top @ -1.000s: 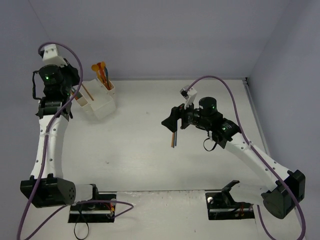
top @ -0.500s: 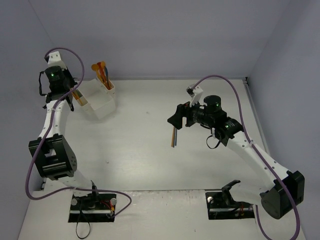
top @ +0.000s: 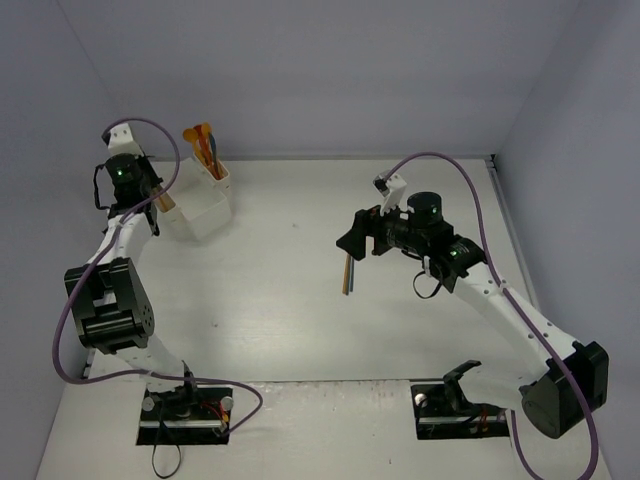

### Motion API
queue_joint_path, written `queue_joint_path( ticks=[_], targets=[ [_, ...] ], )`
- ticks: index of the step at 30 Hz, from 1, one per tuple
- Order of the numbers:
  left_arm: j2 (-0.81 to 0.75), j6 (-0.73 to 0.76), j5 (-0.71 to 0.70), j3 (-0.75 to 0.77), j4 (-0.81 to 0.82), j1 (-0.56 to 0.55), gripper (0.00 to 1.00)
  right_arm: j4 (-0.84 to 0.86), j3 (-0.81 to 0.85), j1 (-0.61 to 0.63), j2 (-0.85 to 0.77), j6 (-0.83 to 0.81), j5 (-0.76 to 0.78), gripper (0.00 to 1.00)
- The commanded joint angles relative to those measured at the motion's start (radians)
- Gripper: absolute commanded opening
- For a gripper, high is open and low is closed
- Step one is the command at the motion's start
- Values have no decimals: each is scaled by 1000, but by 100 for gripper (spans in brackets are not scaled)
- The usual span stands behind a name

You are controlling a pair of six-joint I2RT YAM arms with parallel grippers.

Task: Sort the eating utensils into containers

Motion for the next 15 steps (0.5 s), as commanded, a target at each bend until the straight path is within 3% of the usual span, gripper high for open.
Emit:
queue_joint_path(
  ticks=[1,5,9,12,15],
  targets=[
    [-20,-34,9,-24,159,3,19,43,1,-7,11,12,-14,74],
    [-56,-42,5,-50,155,3,36,41,0,-7,25,41,24,74],
    [-148,-45,0,-72,129,3,63,30,-8,-7,46,92,106,72],
    [-216,-49,-6,-68,19,1,72,-2,-8,-5,70,153,195,71],
    [-311,-61,-9,-53,-118,-18,75,-15,-13,-2,115,196,260,68]
  ],
)
